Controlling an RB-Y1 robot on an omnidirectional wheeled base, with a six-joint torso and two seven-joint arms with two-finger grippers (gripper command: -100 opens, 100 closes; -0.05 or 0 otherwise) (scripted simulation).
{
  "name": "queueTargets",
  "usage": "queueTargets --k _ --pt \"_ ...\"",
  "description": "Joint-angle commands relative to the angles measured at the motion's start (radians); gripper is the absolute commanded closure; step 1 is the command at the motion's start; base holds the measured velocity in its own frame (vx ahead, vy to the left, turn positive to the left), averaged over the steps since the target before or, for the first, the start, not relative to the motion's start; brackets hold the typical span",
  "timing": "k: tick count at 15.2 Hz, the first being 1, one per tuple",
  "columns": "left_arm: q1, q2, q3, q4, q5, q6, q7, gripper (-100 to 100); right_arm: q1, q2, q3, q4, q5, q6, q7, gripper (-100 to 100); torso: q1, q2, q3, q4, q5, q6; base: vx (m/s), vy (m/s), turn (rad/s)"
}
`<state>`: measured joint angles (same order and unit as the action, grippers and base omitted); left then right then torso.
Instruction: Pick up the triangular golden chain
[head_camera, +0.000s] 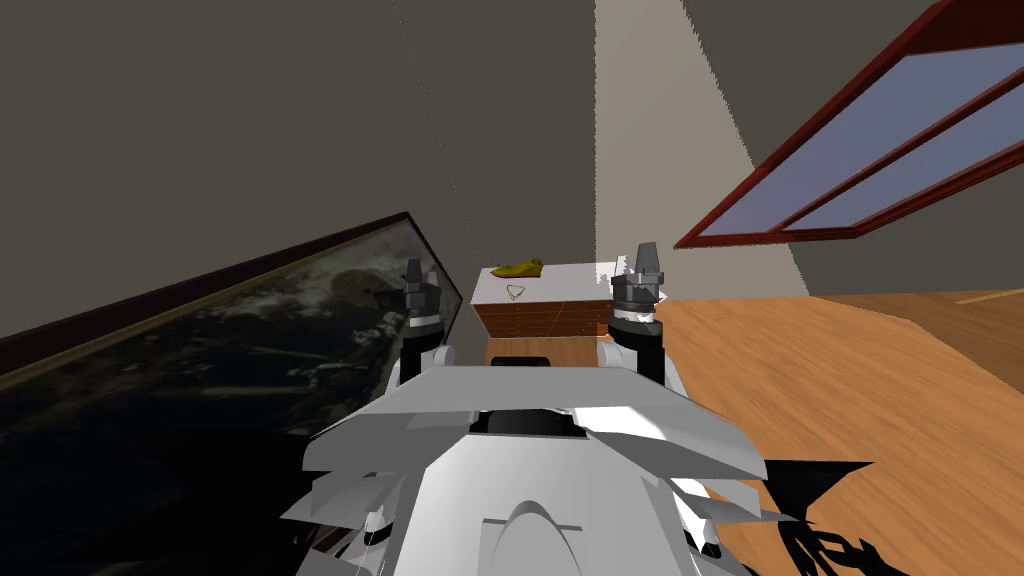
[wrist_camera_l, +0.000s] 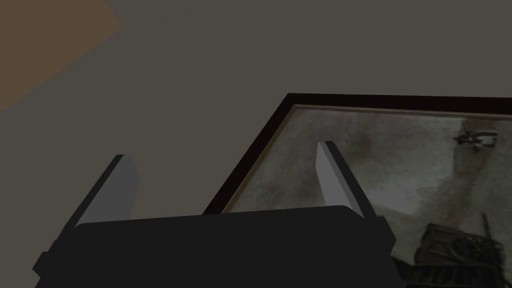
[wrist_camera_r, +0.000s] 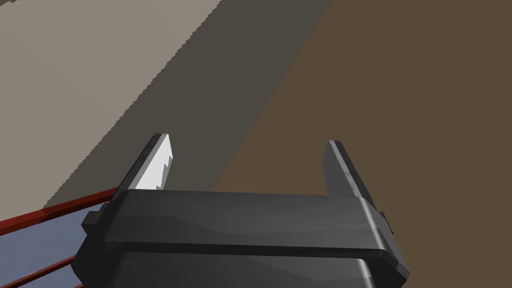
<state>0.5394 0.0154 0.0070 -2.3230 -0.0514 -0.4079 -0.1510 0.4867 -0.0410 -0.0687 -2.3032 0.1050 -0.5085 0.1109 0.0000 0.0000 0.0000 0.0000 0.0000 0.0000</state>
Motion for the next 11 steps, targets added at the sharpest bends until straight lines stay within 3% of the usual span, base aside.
queueTargets --k 1,8,11 --pt "-0.005 0.044 -0.003 0.011 -0.002 0.014 -0.007 -100 0.000 0.000 0.000 0.000 0.000 0.000 0.000 0 0.000 0.000 0.000 0.000 0.000 0.000 0.009 -0.004 -0.023" --pt "-0.027 0.120 -0.018 0.062 -0.011 0.083 -0.042 -100 0.000 0.000 0.000 0.000 0.000 0.000 0.000 0 -0.001 -0.003 -0.002 -0.001 0.000 0.000 0.033 -0.010 -0.040" --pt "-0.048 0.146 -0.031 0.109 -0.019 0.145 -0.073 -100 0.000 0.000 0.000 0.000 0.000 0.000 0.000 0 -0.001 -0.004 -0.002 -0.001 0.000 0.000 0.044 -0.015 -0.060"
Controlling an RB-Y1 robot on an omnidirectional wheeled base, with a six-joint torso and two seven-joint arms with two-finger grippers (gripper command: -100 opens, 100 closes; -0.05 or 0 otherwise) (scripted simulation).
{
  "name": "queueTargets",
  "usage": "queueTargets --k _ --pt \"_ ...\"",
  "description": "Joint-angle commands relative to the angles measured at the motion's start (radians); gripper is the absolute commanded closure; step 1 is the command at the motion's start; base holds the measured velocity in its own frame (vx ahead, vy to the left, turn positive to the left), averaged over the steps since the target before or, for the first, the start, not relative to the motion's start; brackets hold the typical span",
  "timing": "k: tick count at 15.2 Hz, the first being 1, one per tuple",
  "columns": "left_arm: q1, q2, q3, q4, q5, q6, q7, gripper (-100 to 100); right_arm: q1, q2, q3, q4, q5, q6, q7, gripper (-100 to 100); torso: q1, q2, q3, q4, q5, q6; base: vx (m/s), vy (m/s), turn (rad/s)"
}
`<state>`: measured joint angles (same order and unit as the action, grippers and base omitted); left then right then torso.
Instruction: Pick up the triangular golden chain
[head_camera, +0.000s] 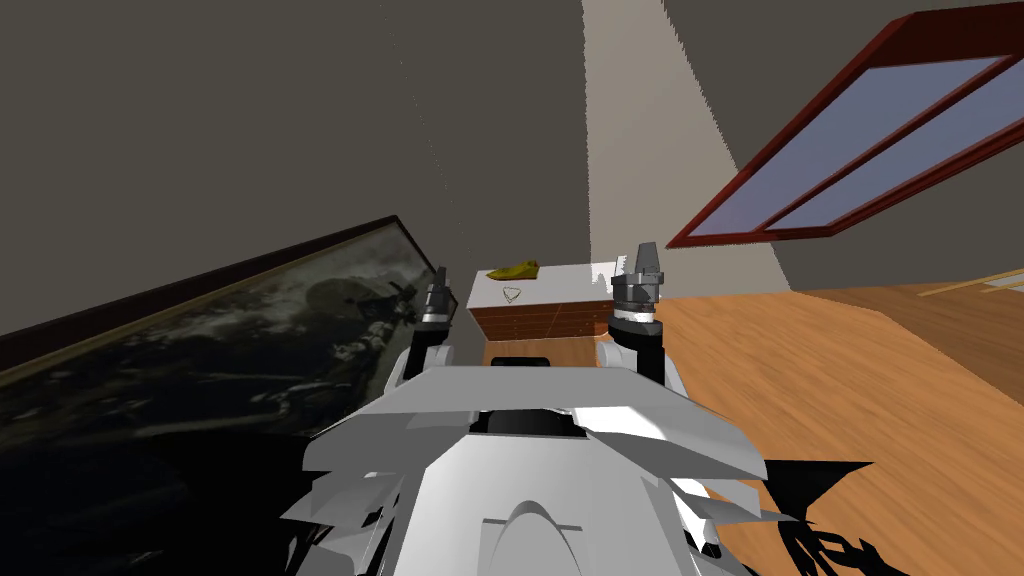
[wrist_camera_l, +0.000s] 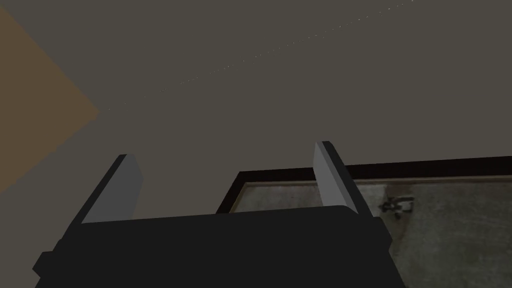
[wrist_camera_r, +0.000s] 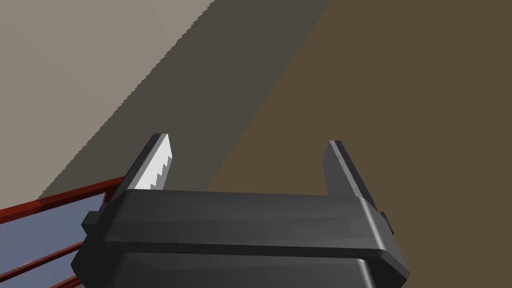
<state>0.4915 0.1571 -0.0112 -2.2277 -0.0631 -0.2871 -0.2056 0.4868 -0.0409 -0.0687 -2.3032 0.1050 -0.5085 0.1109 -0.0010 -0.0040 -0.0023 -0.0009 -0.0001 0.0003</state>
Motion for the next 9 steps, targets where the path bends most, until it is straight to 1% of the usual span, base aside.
queueTargets --k 1,2,3,5,6,8,9 --pt "-0.008 0.010 -0.018 0.032 -0.010 0.048 -0.030 -100 0.000 0.000 0.000 0.000 0.000 0.000 0.000 0 0.000 0.000 0.000 0.000 0.000 0.000 0.069 -0.019 -0.085" --pt "-0.016 0.014 -0.023 0.051 -0.013 0.072 -0.042 -100 0.000 0.000 0.000 0.000 0.000 0.000 0.000 0 0.000 -0.001 0.000 0.000 0.000 0.000 0.078 -0.028 -0.083" --pt "-0.016 0.014 -0.023 0.051 -0.013 0.073 -0.042 -100 0.000 0.000 0.000 0.000 0.000 0.000 0.000 0 -0.001 -0.001 -0.001 0.000 0.000 0.000 0.070 -0.021 -0.043" --pt "-0.033 0.020 -0.034 0.091 -0.020 0.124 -0.068 -100 0.000 0.000 0.000 0.000 0.000 0.000 0.000 0 -0.001 -0.001 -0.001 0.000 0.000 0.000 0.063 -0.020 -0.058" --pt "-0.033 0.020 -0.034 0.091 -0.020 0.125 -0.068 -100 0.000 0.000 0.000 0.000 0.000 0.000 0.000 0 -0.001 -0.001 -0.001 0.000 0.000 0.000 0.052 -0.021 -0.058" --pt "-0.052 0.023 -0.046 0.134 -0.027 0.177 -0.096 -100 0.000 0.000 0.000 0.000 0.000 0.000 0.000 0 -0.001 -0.001 0.000 0.000 0.000 0.000 0.060 -0.017 -0.072" --pt "-0.052 0.023 -0.046 0.134 -0.027 0.181 -0.096 -100 0.000 0.000 0.000 0.000 0.000 0.000 0.000 0 -0.001 -0.001 -0.001 0.000 0.000 0.000 0.063 -0.012 -0.062"
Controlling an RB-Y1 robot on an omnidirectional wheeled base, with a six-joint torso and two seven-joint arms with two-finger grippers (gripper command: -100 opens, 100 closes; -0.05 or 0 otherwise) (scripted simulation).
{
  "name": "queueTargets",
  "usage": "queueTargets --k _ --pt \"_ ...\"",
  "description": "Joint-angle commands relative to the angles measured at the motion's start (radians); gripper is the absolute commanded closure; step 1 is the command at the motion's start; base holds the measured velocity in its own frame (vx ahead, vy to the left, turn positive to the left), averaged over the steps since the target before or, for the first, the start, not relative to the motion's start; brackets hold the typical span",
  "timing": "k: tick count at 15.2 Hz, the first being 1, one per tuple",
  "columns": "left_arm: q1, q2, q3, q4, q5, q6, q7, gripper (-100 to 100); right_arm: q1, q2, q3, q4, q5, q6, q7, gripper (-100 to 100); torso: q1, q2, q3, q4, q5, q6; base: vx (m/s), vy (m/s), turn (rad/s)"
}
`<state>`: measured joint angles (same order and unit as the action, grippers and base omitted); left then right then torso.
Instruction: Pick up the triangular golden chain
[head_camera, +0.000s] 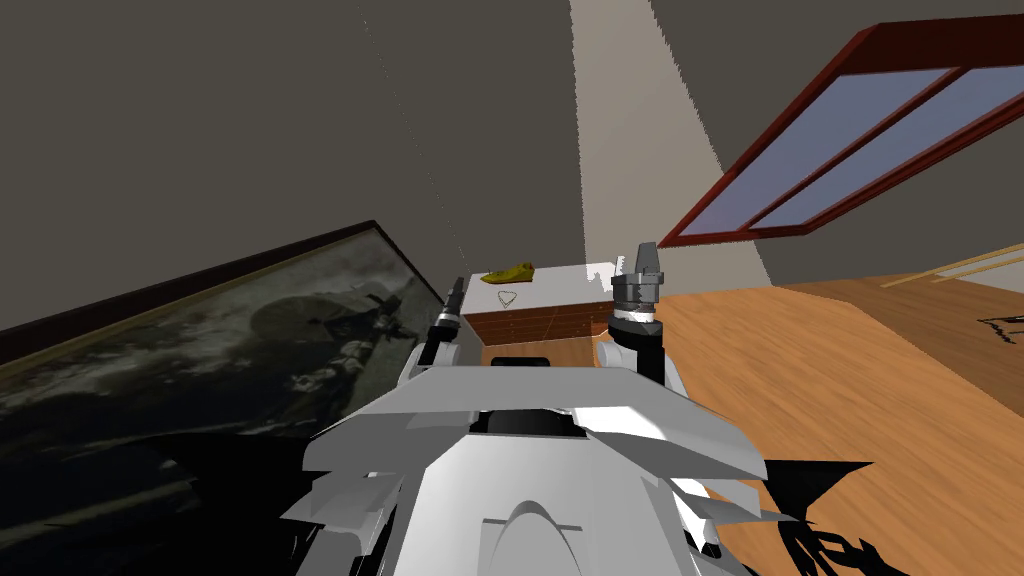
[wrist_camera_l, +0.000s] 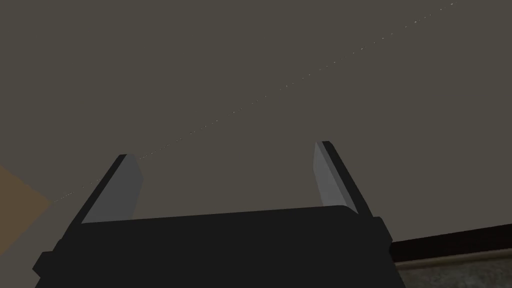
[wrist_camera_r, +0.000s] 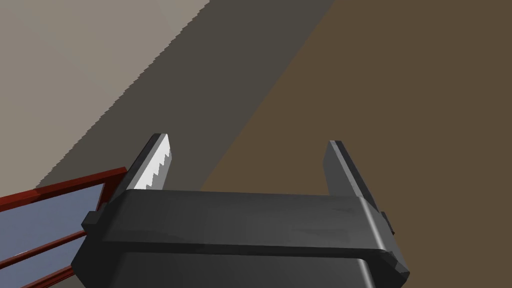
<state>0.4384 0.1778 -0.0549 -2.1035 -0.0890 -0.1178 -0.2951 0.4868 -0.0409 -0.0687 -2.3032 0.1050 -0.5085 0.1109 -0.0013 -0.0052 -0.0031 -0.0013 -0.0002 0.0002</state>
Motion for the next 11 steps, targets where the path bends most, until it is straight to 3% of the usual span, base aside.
queueTargets --k 1,11 --pt "-0.008 0.002 -0.008 0.032 -0.004 0.040 -0.021 -100 0.000 0.000 0.000 0.000 0.000 0.000 0.000 0 0.000 0.000 0.000 0.000 0.000 0.000 0.060 -0.011 -0.061" --pt "-0.067 -0.008 -0.046 0.169 -0.027 0.216 -0.108 -100 0.000 0.000 0.000 0.000 0.000 0.000 0.000 0 0.000 0.000 0.000 0.000 0.000 0.000 0.061 -0.016 -0.066"
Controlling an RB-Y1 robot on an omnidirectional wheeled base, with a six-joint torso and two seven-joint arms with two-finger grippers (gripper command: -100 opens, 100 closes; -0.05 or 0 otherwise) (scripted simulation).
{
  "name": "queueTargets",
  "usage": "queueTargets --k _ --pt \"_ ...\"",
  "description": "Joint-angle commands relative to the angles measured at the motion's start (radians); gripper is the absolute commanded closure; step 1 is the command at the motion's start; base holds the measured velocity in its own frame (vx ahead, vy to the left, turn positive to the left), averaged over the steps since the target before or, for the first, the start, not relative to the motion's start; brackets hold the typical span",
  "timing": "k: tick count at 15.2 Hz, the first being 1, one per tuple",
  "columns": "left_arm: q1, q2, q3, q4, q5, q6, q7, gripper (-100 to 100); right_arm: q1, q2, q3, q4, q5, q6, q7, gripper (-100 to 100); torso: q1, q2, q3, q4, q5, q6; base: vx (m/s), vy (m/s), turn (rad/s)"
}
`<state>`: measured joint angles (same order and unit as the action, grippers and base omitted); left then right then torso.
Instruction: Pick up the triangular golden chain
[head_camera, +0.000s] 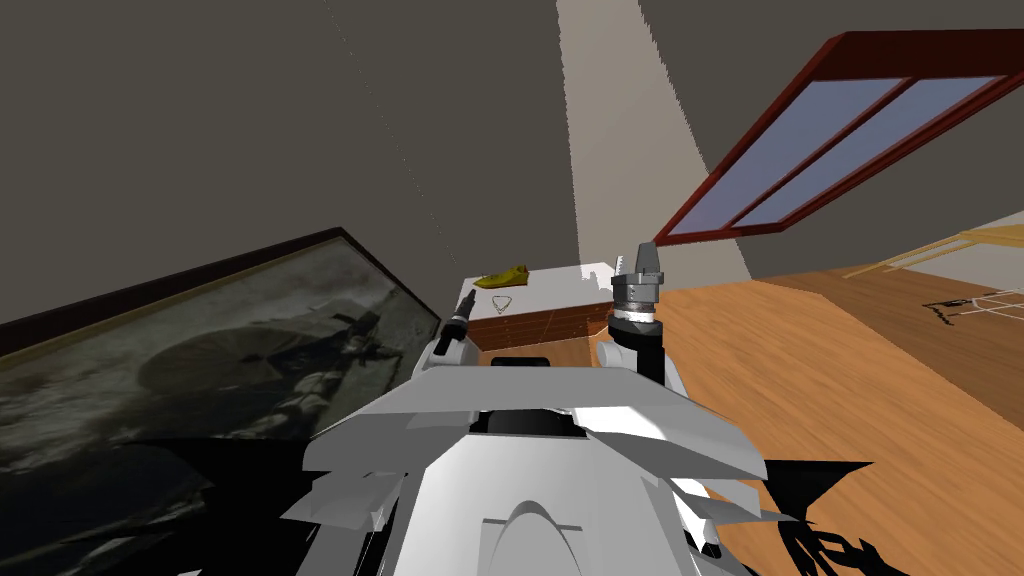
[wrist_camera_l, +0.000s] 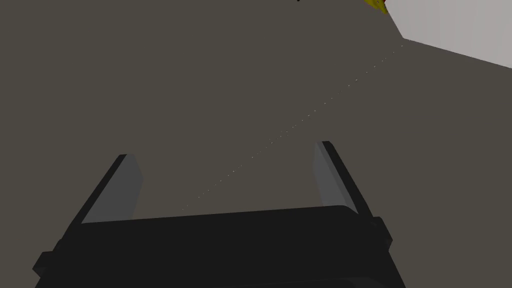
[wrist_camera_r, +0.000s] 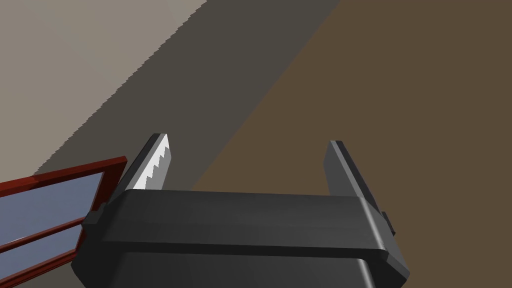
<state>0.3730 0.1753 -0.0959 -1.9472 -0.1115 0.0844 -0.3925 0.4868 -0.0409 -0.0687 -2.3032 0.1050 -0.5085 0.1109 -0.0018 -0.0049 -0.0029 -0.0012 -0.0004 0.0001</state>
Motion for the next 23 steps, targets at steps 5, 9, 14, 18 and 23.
queueTargets --k 5,9,14,18,23 --pt "-0.031 -0.013 -0.023 0.080 -0.015 0.101 -0.053 -100 0.000 0.000 0.000 0.000 0.000 0.000 0.000 0 0.000 0.001 0.000 0.000 0.000 0.000 0.053 -0.013 -0.048" --pt "-0.049 -0.020 -0.035 0.124 -0.022 0.156 -0.081 -100 0.000 0.000 0.000 0.000 0.000 0.000 0.000 0 0.000 0.000 0.000 0.000 0.000 0.000 0.055 -0.010 -0.061" --pt "-0.075 -0.030 -0.051 0.185 -0.032 0.234 -0.119 -100 0.000 0.000 0.000 0.000 0.000 0.000 0.000 0 0.001 0.002 0.001 0.000 0.000 0.000 0.045 -0.009 -0.049" --pt "-0.098 -0.039 -0.066 0.239 -0.041 0.302 -0.153 -100 0.000 0.000 0.000 0.000 0.000 0.000 0.000 0 0.000 0.001 0.001 0.000 0.000 0.000 0.053 -0.011 -0.060" --pt "-0.122 -0.048 -0.081 0.296 -0.049 0.373 -0.188 -100 0.000 0.000 0.000 0.000 0.000 0.000 0.000 0 0.000 0.001 0.001 0.000 0.000 0.000 0.053 -0.008 -0.055"
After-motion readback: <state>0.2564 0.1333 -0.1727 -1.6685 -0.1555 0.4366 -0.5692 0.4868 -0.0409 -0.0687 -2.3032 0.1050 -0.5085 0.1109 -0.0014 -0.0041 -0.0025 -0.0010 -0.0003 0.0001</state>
